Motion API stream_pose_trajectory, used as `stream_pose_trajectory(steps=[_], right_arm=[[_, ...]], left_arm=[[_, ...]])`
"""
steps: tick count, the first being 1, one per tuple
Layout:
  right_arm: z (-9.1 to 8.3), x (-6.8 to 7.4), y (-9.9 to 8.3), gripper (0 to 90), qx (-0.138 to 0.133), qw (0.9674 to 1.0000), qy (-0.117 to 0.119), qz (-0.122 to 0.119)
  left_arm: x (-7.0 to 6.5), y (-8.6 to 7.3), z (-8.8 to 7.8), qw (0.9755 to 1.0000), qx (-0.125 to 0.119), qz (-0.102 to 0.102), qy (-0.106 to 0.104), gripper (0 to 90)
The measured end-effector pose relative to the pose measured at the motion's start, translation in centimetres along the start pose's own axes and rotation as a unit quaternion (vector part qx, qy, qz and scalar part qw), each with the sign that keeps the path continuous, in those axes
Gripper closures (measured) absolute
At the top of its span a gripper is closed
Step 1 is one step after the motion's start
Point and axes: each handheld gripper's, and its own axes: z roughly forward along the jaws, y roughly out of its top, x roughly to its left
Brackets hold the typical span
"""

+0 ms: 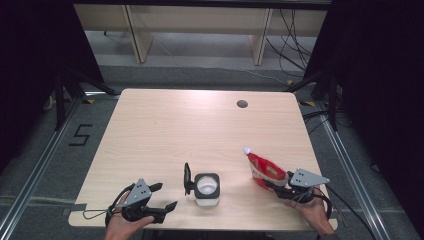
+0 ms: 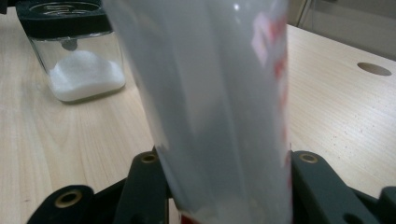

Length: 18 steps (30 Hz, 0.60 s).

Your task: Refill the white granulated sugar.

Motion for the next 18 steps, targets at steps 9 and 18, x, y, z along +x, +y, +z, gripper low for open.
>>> stream_pose_trajectory(steps=[9,18], right_arm=[[-1.0,0.1,-0.3,57.0,-0.003,0.9984,-0.011,0.055],[-2.4,0.3,0.1,45.2,-0.029,0.9921,-0.023,0.119]], left_arm=[[-0.1,0.0,0.1,1.0000,-0.003,-0.003,0.000,19.3],[-0.2,0.0,0.0,1.0000,-0.002,-0.003,0.003,19.3]])
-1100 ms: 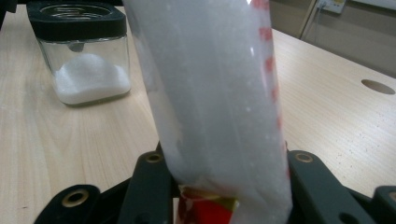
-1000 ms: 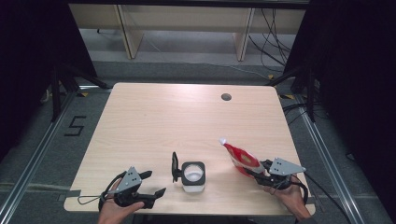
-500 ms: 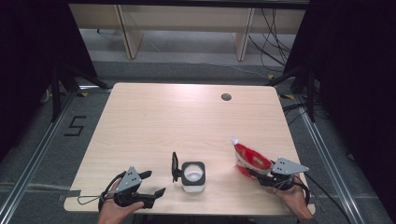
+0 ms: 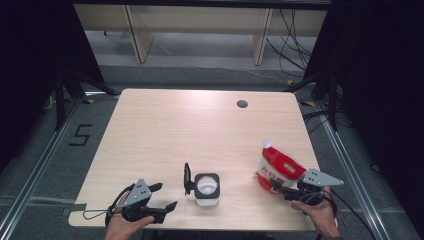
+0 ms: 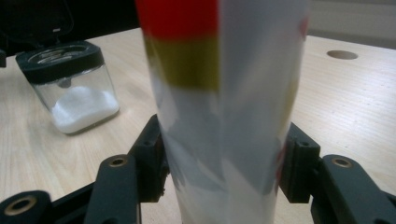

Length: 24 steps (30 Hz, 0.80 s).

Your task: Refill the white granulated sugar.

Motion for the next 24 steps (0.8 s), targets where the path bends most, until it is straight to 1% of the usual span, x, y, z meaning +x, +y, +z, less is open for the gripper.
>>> stream_pose_trajectory(steps=[1,2,3,4,5,6,7,8,9,10,11,12,13,14,15,16,17,18,19,20,21,22,23,24], right_arm=[[-0.1,-0.1,0.2,43.8,-0.004,0.9998,0.000,-0.018],[-0.2,0.2,0.3,42.7,-0.001,1.0000,0.001,-0.007],[-0.1,0.2,0.4,41.6,-0.008,0.9998,-0.008,-0.019],[-0.1,0.2,0.4,41.6,-0.008,0.9998,-0.008,-0.019],[-0.1,0.5,0.6,38.9,-0.004,0.9998,-0.007,-0.016],[-0.1,0.5,0.6,38.9,-0.004,0.9998,-0.007,-0.016],[-0.1,0.5,0.6,38.0,-0.010,0.9998,-0.008,-0.014],[-0.7,0.7,0.7,37.1,0.010,0.9998,-0.020,0.003],[-0.6,0.6,0.7,36.6,-0.016,0.9996,-0.023,0.000],[-1.0,0.5,0.7,35.3,-0.004,0.9998,-0.020,0.008],[-1.2,0.7,0.8,34.5,-0.006,0.9993,-0.032,0.019],[-1.6,0.6,0.9,34.4,-0.011,0.9990,-0.039,0.016],[-1.7,0.7,0.9,33.7,-0.020,0.9988,-0.040,0.020],[-2.0,0.9,0.9,33.1,-0.022,0.9984,-0.045,0.026],[-2.1,0.9,1.0,32.6,-0.023,0.9987,-0.043,0.017],[-2.5,1.3,1.0,31.4,-0.019,0.9979,-0.053,0.030],[-2.6,1.6,0.9,30.6,-0.023,0.9966,-0.066,0.042],[-2.8,1.5,1.0,30.2,-0.021,0.9967,-0.070,0.037],[-2.9,1.9,0.9,30.2,-0.021,0.9956,-0.076,0.050],[-3.2,1.9,0.9,30.3,-0.017,0.9959,-0.078,0.042],[-3.4,2.1,0.9,30.3,-0.022,0.9955,-0.087,0.032],[-3.6,2.4,0.9,30.2,-0.020,0.9947,-0.097,0.028],[-3.7,2.6,0.8,30.2,-0.021,0.9941,-0.105,0.020],[-4.0,3.1,0.7,30.1,-0.009,0.9929,-0.114,0.035]], left_arm=[[0.0,0.0,0.0,1.0000,0.000,0.000,0.000,19.3],[0.1,0.0,-0.1,1.0000,-0.002,0.003,-0.003,19.3],[0.1,0.0,-0.1,1.0000,-0.002,0.003,-0.003,19.3],[0.0,0.0,-0.1,1.0000,-0.004,-0.005,-0.001,19.3],[0.0,0.0,-0.2,0.9999,-0.004,-0.012,0.002,19.3],[0.1,0.0,-0.2,1.0000,-0.005,-0.004,0.002,19.3],[0.2,0.0,-0.2,1.0000,-0.004,0.001,0.000,19.3],[0.2,0.1,-0.2,1.0000,-0.004,0.001,0.000,19.3],[0.2,0.1,-0.2,1.0000,-0.004,0.001,0.000,19.3],[0.1,0.1,-0.2,1.0000,-0.004,-0.002,0.001,19.3],[-0.1,0.0,-0.2,0.9999,-0.004,-0.014,0.003,19.3],[-0.1,0.0,-0.2,0.9999,-0.004,-0.014,0.003,19.3],[-0.1,0.0,-0.2,0.9999,-0.004,-0.014,0.003,19.3],[0.0,0.0,-0.2,0.9999,-0.005,-0.012,0.003,19.3],[0.1,0.0,-0.2,0.9999,-0.006,-0.009,0.000,19.3],[0.0,0.0,-0.1,0.9999,-0.007,-0.012,0.001,19.3],[0.0,0.0,-0.2,0.9999,-0.006,-0.012,0.004,19.3],[0.0,0.1,-0.2,0.9999,-0.005,-0.012,0.005,19.3],[0.0,0.0,-0.2,0.9999,-0.009,-0.014,0.001,19.3],[0.0,0.1,-0.3,0.9999,-0.008,-0.010,0.001,19.3],[0.1,0.1,-0.3,1.0000,-0.007,0.001,0.000,19.3],[0.0,0.1,-0.3,0.9999,-0.008,-0.008,0.001,19.3],[0.0,0.1,-0.3,0.9999,-0.011,-0.010,0.002,19.3],[0.0,0.1,-0.3,0.9999,-0.011,-0.010,0.003,19.2]])
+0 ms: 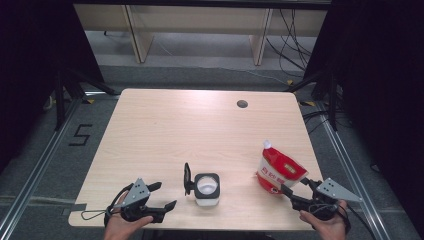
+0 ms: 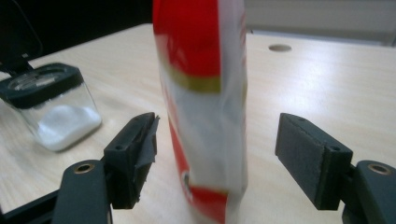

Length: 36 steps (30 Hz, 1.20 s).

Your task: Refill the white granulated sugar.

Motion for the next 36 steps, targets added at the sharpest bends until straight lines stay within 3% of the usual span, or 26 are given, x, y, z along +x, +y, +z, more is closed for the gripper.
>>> stream_pose_trajectory(steps=[5,6,7,9,11,12,13,15,16,17,18,19,21,23,24,25,30,31,36], right_arm=[[-0.6,0.9,-0.4,30.1,0.034,0.9993,-0.011,-0.003],[-0.7,1.3,-0.4,30.1,0.042,0.9989,-0.019,0.011],[-0.7,1.2,-0.4,30.1,0.040,0.9990,-0.016,-0.007],[-0.9,1.4,-0.5,30.1,0.042,0.9988,-0.025,-0.008],[-0.9,1.6,-0.5,30.1,0.048,0.9986,-0.020,-0.006],[-1.0,1.7,-0.6,30.1,0.050,0.9985,-0.022,-0.007],[-1.0,2.0,-0.6,30.0,0.060,0.9979,-0.023,0.003],[-1.0,2.1,-0.7,29.9,0.067,0.9974,-0.025,-0.012],[-1.1,2.3,-0.7,29.9,0.071,0.9971,-0.027,-0.012],[-1.1,2.3,-0.7,29.9,0.077,0.9964,-0.030,-0.016],[-1.2,2.5,-0.7,30.0,0.079,0.9963,-0.034,-0.008],[-1.3,2.4,-0.7,30.0,0.077,0.9963,-0.033,-0.018],[-1.3,2.7,-0.8,29.9,0.083,0.9960,-0.034,-0.010],[-1.3,2.7,-0.8,29.9,0.082,0.9958,-0.031,-0.026],[-1.2,2.8,-0.8,29.9,0.086,0.9958,-0.024,-0.022],[-1.3,2.8,-0.8,29.9,0.085,0.9954,-0.031,-0.031],[-1.4,3.1,-1.0,29.7,0.105,0.9938,-0.030,-0.020],[-1.5,3.3,-1.0,29.7,0.107,0.9936,-0.033,-0.013],[-1.4,3.3,-1.2,29.1,0.117,0.9924,-0.026,-0.027]], left_arm=[[0.0,0.0,0.0,1.0000,0.001,-0.001,0.001,18.8],[0.0,0.0,0.0,1.0000,0.001,-0.001,0.002,18.8],[-0.1,0.0,0.0,1.0000,0.001,-0.002,0.001,18.8],[-0.1,0.0,0.1,1.0000,0.001,-0.008,0.001,18.8],[0.0,0.0,0.1,1.0000,0.003,0.002,0.000,18.8],[-0.2,-0.1,0.2,0.9999,-0.001,-0.011,0.001,18.8],[-0.1,0.0,0.1,1.0000,0.006,-0.004,0.005,18.8],[-0.2,0.0,0.2,1.0000,0.002,-0.006,0.003,18.8],[-0.1,0.0,0.2,1.0000,0.002,0.004,0.001,18.8],[-0.2,0.0,0.2,1.0000,0.003,-0.006,0.003,18.8],[-0.1,0.0,0.1,1.0000,0.007,-0.003,0.004,18.8],[-0.1,-0.1,0.2,1.0000,0.005,-0.004,0.003,18.8],[-0.1,-0.1,0.2,1.0000,0.005,-0.004,0.000,18.8],[-0.1,0.0,0.2,1.0000,0.004,-0.005,0.002,18.8],[-0.1,0.0,0.2,1.0000,0.005,-0.004,0.003,18.8],[-0.1,0.0,0.2,1.0000,0.006,-0.004,0.003,18.8],[0.1,0.1,0.2,1.0000,0.003,0.006,-0.003,18.8],[0.0,0.1,0.3,1.0000,-0.002,-0.009,-0.003,18.8],[0.0,0.2,0.5,0.9999,0.007,-0.011,0.001,18.8]])
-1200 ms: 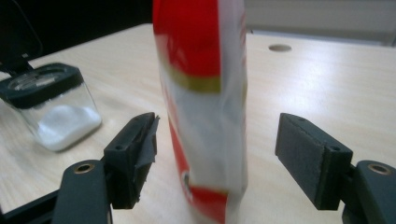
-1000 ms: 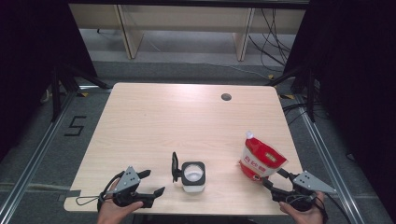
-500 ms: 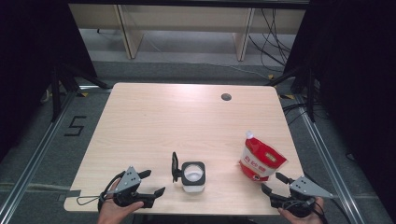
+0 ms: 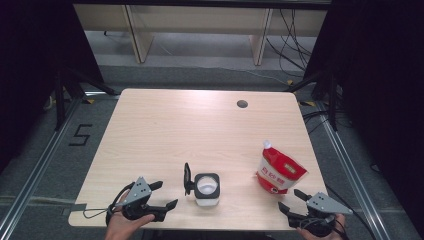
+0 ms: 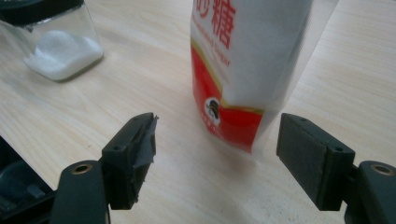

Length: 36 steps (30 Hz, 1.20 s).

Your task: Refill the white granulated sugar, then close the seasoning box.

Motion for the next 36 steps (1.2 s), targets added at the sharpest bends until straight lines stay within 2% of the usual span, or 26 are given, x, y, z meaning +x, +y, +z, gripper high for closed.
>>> stream_pose_trajectory(steps=[1,2,3,4,5,7,8,9,10,12,13,14,15,17,20,22,23,24,26,28,30,32,33,34,36], right_arm=[[0.0,0.0,0.0,28.8,0.003,1.0000,0.004,0.003],[0.0,0.0,0.0,28.7,0.005,1.0000,0.003,-0.005],[0.0,0.1,-0.1,28.8,0.004,0.9999,-0.001,-0.012],[0.0,0.2,-0.1,28.7,0.010,0.9999,0.002,-0.003],[-0.1,0.2,-0.1,28.7,0.015,0.9999,0.002,-0.006],[0.0,0.1,-0.2,28.5,0.013,0.9998,-0.001,-0.013],[-0.1,0.2,-0.3,28.5,0.014,0.9998,-0.008,-0.012],[-0.1,0.4,-0.3,28.5,0.016,0.9999,-0.005,0.001],[-0.2,0.2,-0.3,28.4,0.020,0.9998,-0.006,-0.007],[-0.1,0.4,-0.4,28.2,0.016,0.9998,0.005,-0.007],[-0.1,0.3,-0.4,28.2,0.010,0.9997,-0.002,-0.021],[-0.3,0.6,-0.4,28.1,0.022,0.9997,-0.001,-0.011],[-0.1,0.6,-0.4,28.1,0.020,0.9996,0.010,-0.017],[-0.2,0.7,-0.5,28.1,0.016,0.9995,-0.001,-0.028],[-0.2,1.0,-0.5,27.9,0.026,0.9994,0.012,-0.022],[-0.3,1.4,-0.6,27.8,0.033,0.9994,0.005,0.003],[-0.2,1.0,-0.6,27.6,0.026,0.9994,0.008,-0.020],[-0.2,0.9,-0.6,27.6,0.019,0.9992,-0.001,-0.034],[-0.2,0.9,-0.6,27.6,0.019,0.9992,-0.001,-0.034],[-0.3,1.2,-0.6,27.6,0.029,0.9995,0.002,-0.014],[-0.2,1.1,-0.7,27.5,0.022,0.9993,0.000,-0.029],[-0.2,1.1,-0.6,27.5,0.024,0.9993,0.004,-0.027],[-0.3,1.3,-0.6,27.5,0.034,0.9992,0.002,-0.018],[-0.2,1.3,-0.6,27.5,0.031,0.9991,0.007,-0.027],[-0.2,1.3,-0.6,27.5,0.034,0.9991,0.007,-0.026]], left_arm=[[0.1,0.0,0.1,1.0000,-0.002,0.000,-0.006,18.8],[0.1,0.0,0.1,1.0000,-0.002,-0.002,-0.005,18.8],[0.3,0.2,0.0,0.9999,-0.004,0.011,-0.008,18.8],[0.2,0.2,0.0,1.0000,-0.007,-0.003,-0.004,18.9],[0.2,0.2,0.0,0.9999,-0.007,-0.007,-0.005,18.9],[0.3,0.4,-0.1,1.0000,-0.006,0.003,-0.001,19.0],[0.1,0.4,-0.1,0.9999,-0.009,-0.008,0.002,19.3],[0.1,0.4,-0.1,0.9999,-0.009,-0.010,0.000,19.6],[0.2,0.5,-0.1,0.9999,-0.012,-0.008,-0.002,19.7],[0.2,0.6,-0.2,0.9999,-0.010,-0.008,-0.001,20.3],[0.2,0.6,-0.2,0.9999,-0.011,-0.011,0.000,20.4],[0.2,0.6,-0.2,0.9999,-0.008,-0.008,0.000,20.4],[0.3,0.6,-0.4,1.0000,-0.006,0.002,0.002,20.5],[0.3,0.6,-0.4,0.9999,-0.009,-0.009,0.002,21.3],[0.3,0.7,-0.6,0.9998,-0.012,-0.014,0.006,22.2],[0.4,0.7,-0.8,0.9998,-0.012,-0.014,0.004,22.7],[0.4,0.7,-0.8,0.9997,-0.016,-0.020,0.000,23.1],[0.4,0.8,-0.8,0.9997,-0.016,-0.017,-0.002,23.7],[0.3,0.8,-1.0,0.9997,-0.012,-0.020,0.004,25.6],[0.2,0.9,-1.0,0.9995,-0.017,-0.025,-0.003,27.6],[0.2,0.9,-1.1,0.9997,-0.015,-0.022,-0.002,30.5],[0.2,1.0,-1.2,0.9999,-0.013,-0.010,-0.002,34.8],[0.2,1.0,-1.2,0.9998,-0.016,-0.011,-0.010,37.5],[0.0,1.0,-1.2,0.9996,-0.019,-0.020,-0.006,41.6],[0.0,1.1,-1.3,0.9996,-0.023,-0.009,-0.011,49.9]])
